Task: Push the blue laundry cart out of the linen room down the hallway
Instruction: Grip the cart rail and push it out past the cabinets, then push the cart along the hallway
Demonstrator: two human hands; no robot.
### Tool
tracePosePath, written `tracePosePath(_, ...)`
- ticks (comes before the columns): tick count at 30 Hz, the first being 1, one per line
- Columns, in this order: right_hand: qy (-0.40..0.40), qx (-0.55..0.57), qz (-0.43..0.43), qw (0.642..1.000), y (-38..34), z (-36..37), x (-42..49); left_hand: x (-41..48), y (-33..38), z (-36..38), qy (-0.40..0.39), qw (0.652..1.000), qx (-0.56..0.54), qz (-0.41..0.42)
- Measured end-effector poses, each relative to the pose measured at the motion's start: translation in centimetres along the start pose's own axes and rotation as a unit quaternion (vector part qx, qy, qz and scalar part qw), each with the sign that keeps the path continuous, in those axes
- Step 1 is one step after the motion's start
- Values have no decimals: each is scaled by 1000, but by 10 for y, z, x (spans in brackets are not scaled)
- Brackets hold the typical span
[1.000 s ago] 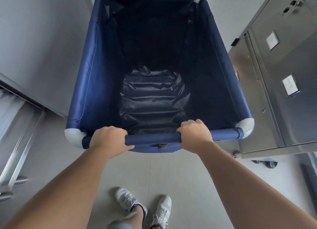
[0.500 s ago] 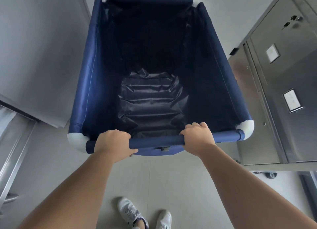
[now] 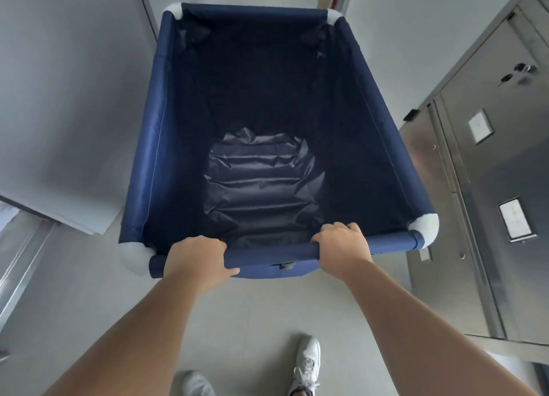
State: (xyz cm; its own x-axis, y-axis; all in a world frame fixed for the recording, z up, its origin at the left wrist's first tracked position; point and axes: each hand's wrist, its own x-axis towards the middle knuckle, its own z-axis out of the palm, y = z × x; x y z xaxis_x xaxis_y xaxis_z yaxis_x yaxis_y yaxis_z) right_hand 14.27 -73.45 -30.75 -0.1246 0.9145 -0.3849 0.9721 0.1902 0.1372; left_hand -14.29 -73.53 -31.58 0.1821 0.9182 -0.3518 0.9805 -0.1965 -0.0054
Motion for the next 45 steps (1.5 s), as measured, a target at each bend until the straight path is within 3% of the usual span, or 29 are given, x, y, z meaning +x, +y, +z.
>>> tracePosePath(8, 1, 27, -51, 998, 16, -14, 36, 28, 11, -31, -55, 995, -19, -75)
tracePosePath(34, 32, 14, -34, 999, 18, -100, 254, 240, -81, -95, 12, 999, 24, -34)
tracePosePath(45, 20, 16, -34, 999, 28, -143, 350, 337, -113, -132, -2, 999, 25, -36)
